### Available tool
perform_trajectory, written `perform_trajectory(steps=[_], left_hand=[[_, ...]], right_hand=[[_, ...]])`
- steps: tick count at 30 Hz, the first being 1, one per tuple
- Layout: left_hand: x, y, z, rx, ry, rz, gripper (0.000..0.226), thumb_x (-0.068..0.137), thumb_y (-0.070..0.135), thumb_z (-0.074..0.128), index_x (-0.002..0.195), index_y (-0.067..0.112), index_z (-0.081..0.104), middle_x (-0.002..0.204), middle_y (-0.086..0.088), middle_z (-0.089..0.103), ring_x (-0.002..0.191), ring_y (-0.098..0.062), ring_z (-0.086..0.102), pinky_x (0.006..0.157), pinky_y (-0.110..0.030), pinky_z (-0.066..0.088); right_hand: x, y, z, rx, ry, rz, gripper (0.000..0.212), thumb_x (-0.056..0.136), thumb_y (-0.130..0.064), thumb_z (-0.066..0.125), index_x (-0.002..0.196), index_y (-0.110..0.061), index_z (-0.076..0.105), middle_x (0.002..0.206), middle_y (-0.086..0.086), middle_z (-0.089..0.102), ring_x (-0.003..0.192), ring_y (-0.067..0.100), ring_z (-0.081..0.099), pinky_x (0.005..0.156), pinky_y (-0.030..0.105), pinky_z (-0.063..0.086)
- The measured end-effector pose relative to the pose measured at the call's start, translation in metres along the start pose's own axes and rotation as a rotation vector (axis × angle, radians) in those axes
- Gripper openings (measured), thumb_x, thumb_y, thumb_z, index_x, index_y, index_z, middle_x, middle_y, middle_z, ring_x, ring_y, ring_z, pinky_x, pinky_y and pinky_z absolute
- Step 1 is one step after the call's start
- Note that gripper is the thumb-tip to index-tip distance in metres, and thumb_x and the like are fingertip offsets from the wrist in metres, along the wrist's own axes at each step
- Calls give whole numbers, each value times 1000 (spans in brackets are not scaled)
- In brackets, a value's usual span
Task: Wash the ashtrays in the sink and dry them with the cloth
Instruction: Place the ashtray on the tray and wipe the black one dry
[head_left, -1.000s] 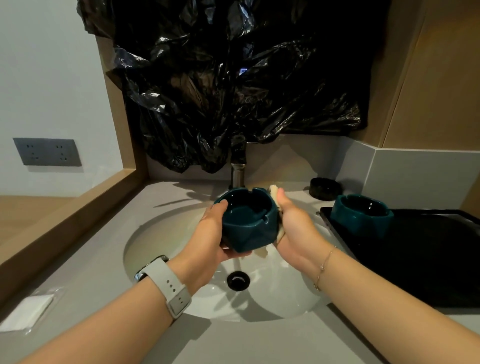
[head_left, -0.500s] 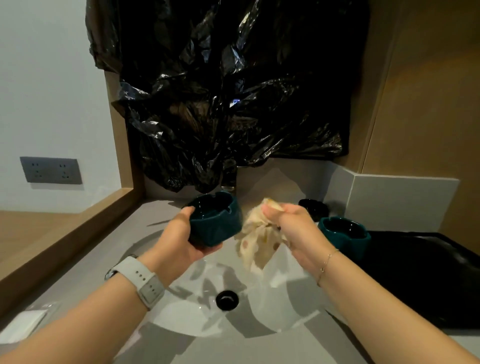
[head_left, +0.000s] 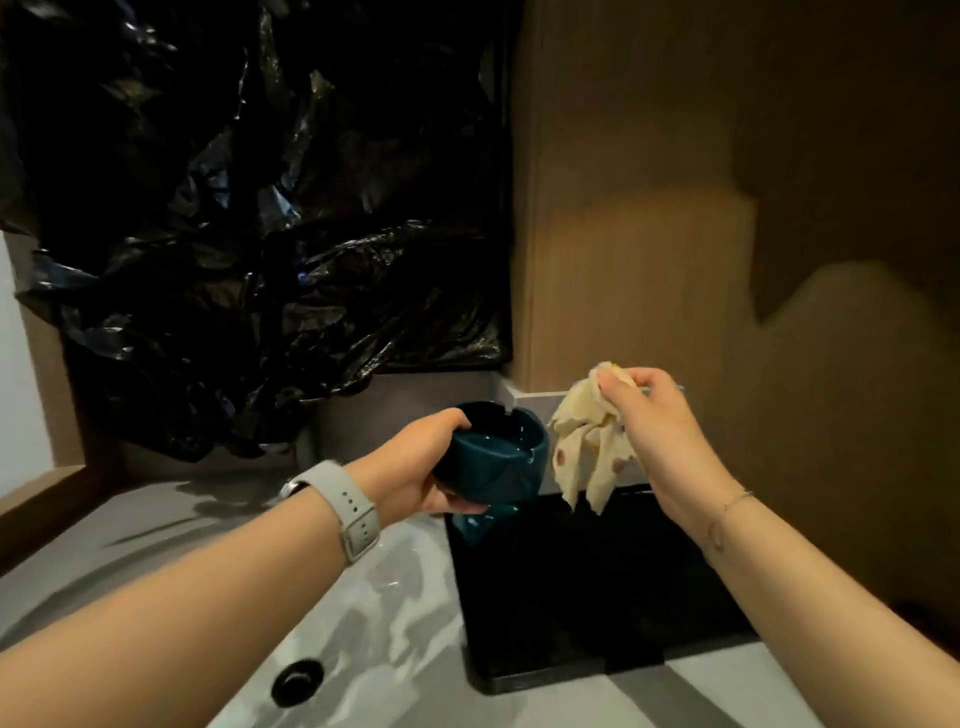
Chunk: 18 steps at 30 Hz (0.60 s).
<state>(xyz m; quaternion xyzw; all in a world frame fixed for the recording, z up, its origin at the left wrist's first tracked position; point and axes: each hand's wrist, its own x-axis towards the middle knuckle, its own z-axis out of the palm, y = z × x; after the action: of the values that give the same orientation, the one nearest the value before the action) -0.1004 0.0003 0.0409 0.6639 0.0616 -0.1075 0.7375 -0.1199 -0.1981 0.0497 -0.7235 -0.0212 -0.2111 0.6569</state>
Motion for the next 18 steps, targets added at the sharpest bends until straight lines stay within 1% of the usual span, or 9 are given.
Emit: perform_trajectory(steps=[2,6,8,10,12,15,16,17,18], left_hand=[[21,-4,29,98,-48,-21,10,98,23,48,100,17,55,98,-13,65,85,-30,65,65,-48,56],[65,-21,78,246,-116,-56,33,99,28,44,128,13,48,121,-18,61,104,-35,63,65,-48,58],[83,-30,94,299,-127,-61,42,99,29,44,136,10,41,127,-20,56,107,-38,61,62,-48,59],[94,-39,105,349,-122,-59,46,99,30,45,138,8,34,129,-22,51,108,-40,59,57,-47,60],[103,-50,110,400,-127,-53,44,99,29,44,136,7,32,126,-20,48,108,-40,57,58,-48,60],[112,-61,117,563,-123,21,42,101,23,43,136,1,35,128,-19,47,103,-36,56,58,-44,61],[112,-60,120,693,-81,80,41,102,20,41,136,-2,39,131,-22,48,104,-36,57,66,-42,61],[112,-58,122,852,-21,151,39,103,19,38,134,-5,43,132,-24,51,109,-38,57,79,-42,58],[111,-55,124,1029,28,223,39,104,19,35,130,-6,49,131,-24,55,115,-39,57,89,-41,51]], right_hand=[[2,1,-21,-41,34,-37,27,97,-40,50,112,-18,50,102,2,60,80,14,60,62,29,45],[9,7,-50,-96,76,-38,24,95,-41,50,109,-21,48,107,5,59,96,27,63,69,37,49],[12,14,-59,-107,71,-25,24,95,-41,51,108,-21,48,107,6,60,94,27,63,71,39,50],[15,23,-66,-118,61,-19,24,95,-39,51,109,-20,48,105,5,60,90,23,62,74,38,50],[16,32,-71,-127,52,-20,25,95,-36,52,111,-18,48,103,4,59,89,20,61,75,36,50],[12,44,-76,-137,65,-53,24,95,-36,52,111,-18,48,97,0,58,83,15,59,69,31,48],[9,48,-77,-148,79,-76,23,95,-36,52,110,-19,48,95,-2,57,81,13,58,67,29,48],[5,52,-78,-160,93,-104,21,95,-36,52,110,-21,47,94,-5,57,80,11,58,67,27,48],[0,55,-78,-167,100,-127,20,96,-36,52,110,-24,47,94,-8,57,80,7,58,66,23,48]])
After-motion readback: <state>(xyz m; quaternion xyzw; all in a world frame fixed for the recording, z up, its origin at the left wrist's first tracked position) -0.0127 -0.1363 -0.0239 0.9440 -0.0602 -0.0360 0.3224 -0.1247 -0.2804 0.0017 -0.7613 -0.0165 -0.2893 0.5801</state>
